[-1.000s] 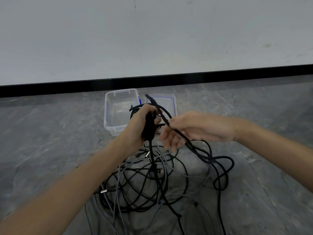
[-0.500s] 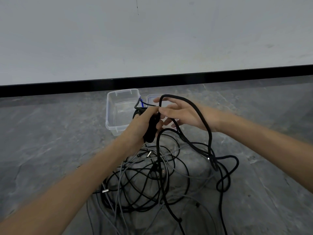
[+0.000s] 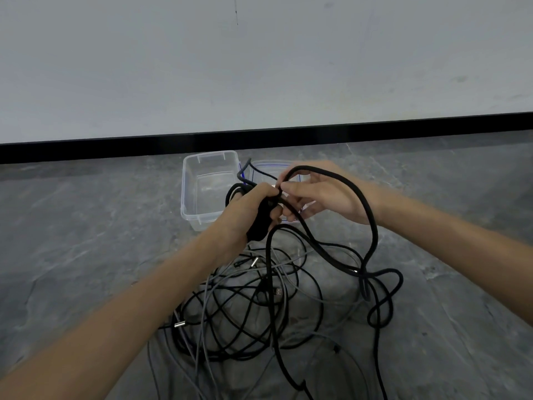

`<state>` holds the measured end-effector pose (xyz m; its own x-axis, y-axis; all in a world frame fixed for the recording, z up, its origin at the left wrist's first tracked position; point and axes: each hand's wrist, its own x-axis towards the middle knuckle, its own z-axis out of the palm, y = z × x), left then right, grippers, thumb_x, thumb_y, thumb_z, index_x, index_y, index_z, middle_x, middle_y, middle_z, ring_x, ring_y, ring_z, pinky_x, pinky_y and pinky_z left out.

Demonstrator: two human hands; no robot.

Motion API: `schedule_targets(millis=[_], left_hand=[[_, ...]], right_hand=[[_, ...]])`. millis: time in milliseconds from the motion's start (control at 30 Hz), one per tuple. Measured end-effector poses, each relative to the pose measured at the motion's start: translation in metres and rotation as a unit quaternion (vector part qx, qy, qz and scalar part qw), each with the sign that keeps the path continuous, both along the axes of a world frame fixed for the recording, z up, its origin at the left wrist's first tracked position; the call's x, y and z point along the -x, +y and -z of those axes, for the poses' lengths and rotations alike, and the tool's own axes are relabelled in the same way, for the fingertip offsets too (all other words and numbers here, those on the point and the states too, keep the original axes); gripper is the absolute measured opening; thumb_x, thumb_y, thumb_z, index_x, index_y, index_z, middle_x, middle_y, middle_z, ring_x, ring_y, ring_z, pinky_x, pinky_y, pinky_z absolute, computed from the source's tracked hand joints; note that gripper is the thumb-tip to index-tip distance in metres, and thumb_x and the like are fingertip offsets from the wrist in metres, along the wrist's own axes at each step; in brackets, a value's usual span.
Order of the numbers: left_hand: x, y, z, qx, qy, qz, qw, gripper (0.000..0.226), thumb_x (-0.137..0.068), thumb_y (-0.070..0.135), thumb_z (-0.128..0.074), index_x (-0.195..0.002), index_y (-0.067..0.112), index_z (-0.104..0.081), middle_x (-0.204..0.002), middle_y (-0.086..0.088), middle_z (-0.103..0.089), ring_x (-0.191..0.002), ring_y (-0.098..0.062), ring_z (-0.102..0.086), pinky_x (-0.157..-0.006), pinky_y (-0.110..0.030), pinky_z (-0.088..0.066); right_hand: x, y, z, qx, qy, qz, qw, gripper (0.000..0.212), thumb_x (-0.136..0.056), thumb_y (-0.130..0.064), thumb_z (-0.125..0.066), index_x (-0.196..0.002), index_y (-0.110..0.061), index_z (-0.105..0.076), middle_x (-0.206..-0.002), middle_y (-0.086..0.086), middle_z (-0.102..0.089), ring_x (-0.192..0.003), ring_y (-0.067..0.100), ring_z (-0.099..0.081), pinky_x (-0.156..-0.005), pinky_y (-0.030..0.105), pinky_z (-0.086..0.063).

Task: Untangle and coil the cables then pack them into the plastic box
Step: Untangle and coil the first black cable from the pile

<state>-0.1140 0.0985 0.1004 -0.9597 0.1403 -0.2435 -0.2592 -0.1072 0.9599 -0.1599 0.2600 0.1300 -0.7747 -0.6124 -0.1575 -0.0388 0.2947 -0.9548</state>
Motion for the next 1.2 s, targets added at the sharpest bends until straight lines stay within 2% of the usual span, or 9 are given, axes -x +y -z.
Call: schedule_targets(millis=[100, 233, 367, 533, 767, 933, 1000, 1100, 1200], left_hand=[[-0.001, 0.001, -0.002, -0.005, -0.006, 0.004, 1.000, 0.029, -0.096, 0.022, -0.044, -0.071, 0.010, -0.052, -0.058, -0.002, -0.044, -0.058, -0.015, -0.042, -0.061, -0.019, -0.048], [-0.003, 0.000, -0.001, -0.011, -0.008, 0.012, 1.000, 0.028, -0.095, 0.022, -0.046, -0.072, 0.011, -0.057, -0.057, -0.001, -0.043, -0.057, -0.016, -0.039, -0.078, -0.033, -0.041], [-0.003, -0.001, 0.004, -0.002, 0.007, 0.019, 1.000, 0.022, -0.091, 0.031, -0.059, -0.074, 0.018, -0.065, -0.059, 0.002, -0.044, -0.058, -0.011, -0.042, -0.080, -0.029, -0.044], [-0.002, -0.010, 0.014, 0.067, 0.038, 0.052, 0.996, 0.036, -0.095, 0.033, -0.056, -0.066, 0.016, -0.046, -0.060, 0.007, -0.043, -0.054, -0.007, -0.041, -0.057, -0.016, -0.039], [0.005, -0.014, 0.024, 0.015, -0.061, -0.049, 0.997, 0.020, -0.096, 0.029, -0.059, -0.083, 0.014, -0.061, -0.056, 0.006, -0.050, -0.057, -0.010, -0.047, -0.083, -0.037, -0.037], [0.005, -0.011, 0.015, 0.013, -0.026, -0.064, 0.998, 0.018, -0.096, 0.023, -0.057, -0.080, 0.014, -0.057, -0.054, 0.006, -0.049, -0.047, -0.008, -0.044, -0.053, -0.017, -0.042], [0.006, -0.014, 0.013, 0.015, 0.002, -0.086, 0.996, 0.021, -0.096, 0.021, -0.057, -0.077, 0.014, -0.053, -0.053, 0.005, -0.049, -0.048, -0.010, -0.044, -0.048, -0.016, -0.041], [0.008, -0.016, 0.013, 0.089, 0.046, -0.106, 0.989, 0.034, -0.096, 0.023, -0.058, -0.065, 0.012, -0.050, -0.054, -0.001, -0.047, -0.045, -0.008, -0.042, -0.046, -0.014, -0.039], [0.005, -0.011, 0.015, 0.129, 0.057, -0.108, 0.984, 0.039, -0.097, 0.022, -0.056, -0.060, 0.011, -0.047, -0.055, -0.004, -0.044, -0.041, -0.005, -0.039, -0.045, -0.013, -0.037]], right_hand=[[0.001, 0.000, 0.000, 0.004, -0.003, -0.001, 1.000, 0.010, -0.098, -0.014, -0.053, -0.103, -0.010, -0.061, -0.077, 0.013, -0.069, -0.076, 0.027, -0.066, -0.079, 0.044, -0.057], [0.001, 0.008, -0.001, 0.024, -0.089, -0.067, 0.993, 0.027, -0.094, -0.008, -0.056, -0.121, -0.007, -0.055, -0.084, 0.004, -0.073, -0.081, 0.014, -0.068, -0.073, 0.025, -0.054], [0.000, 0.012, 0.001, 0.033, -0.066, -0.057, 0.996, 0.038, -0.088, 0.000, -0.062, -0.125, 0.000, -0.052, -0.078, 0.006, -0.068, -0.073, 0.015, -0.065, -0.068, 0.025, -0.054], [0.007, 0.022, -0.005, 0.094, -0.068, -0.014, 0.993, 0.044, -0.082, -0.006, -0.064, -0.125, -0.008, -0.053, -0.081, 0.006, -0.072, -0.074, 0.017, -0.068, -0.074, 0.029, -0.058], [0.008, 0.033, -0.007, 0.140, -0.094, -0.065, 0.984, 0.048, -0.080, -0.001, -0.058, -0.128, -0.002, -0.052, -0.079, 0.006, -0.072, -0.070, 0.013, -0.069, -0.072, 0.026, -0.058], [0.010, 0.046, -0.004, 0.163, -0.109, -0.098, 0.976, 0.045, -0.088, -0.001, -0.056, -0.131, -0.012, -0.050, -0.077, 0.002, -0.066, -0.072, 0.011, -0.063, -0.076, 0.024, -0.055], [0.012, 0.054, -0.007, 0.126, -0.120, -0.133, 0.976, 0.045, -0.089, 0.003, -0.052, -0.129, -0.016, -0.054, -0.077, 0.004, -0.060, -0.073, 0.014, -0.059, -0.078, 0.026, -0.052], [0.013, 0.059, -0.017, -0.027, -0.077, -0.130, 0.988, 0.047, -0.091, 0.017, -0.040, -0.112, -0.015, -0.067, -0.083, 0.003, -0.063, -0.082, 0.011, -0.062, -0.083, 0.024, -0.050], [0.007, 0.049, -0.035, -0.242, 0.108, -0.096, 0.960, 0.046, -0.087, 0.009, -0.042, -0.093, -0.024, -0.073, -0.106, -0.014, -0.066, -0.104, -0.002, -0.056, -0.103, 0.026, -0.039]])
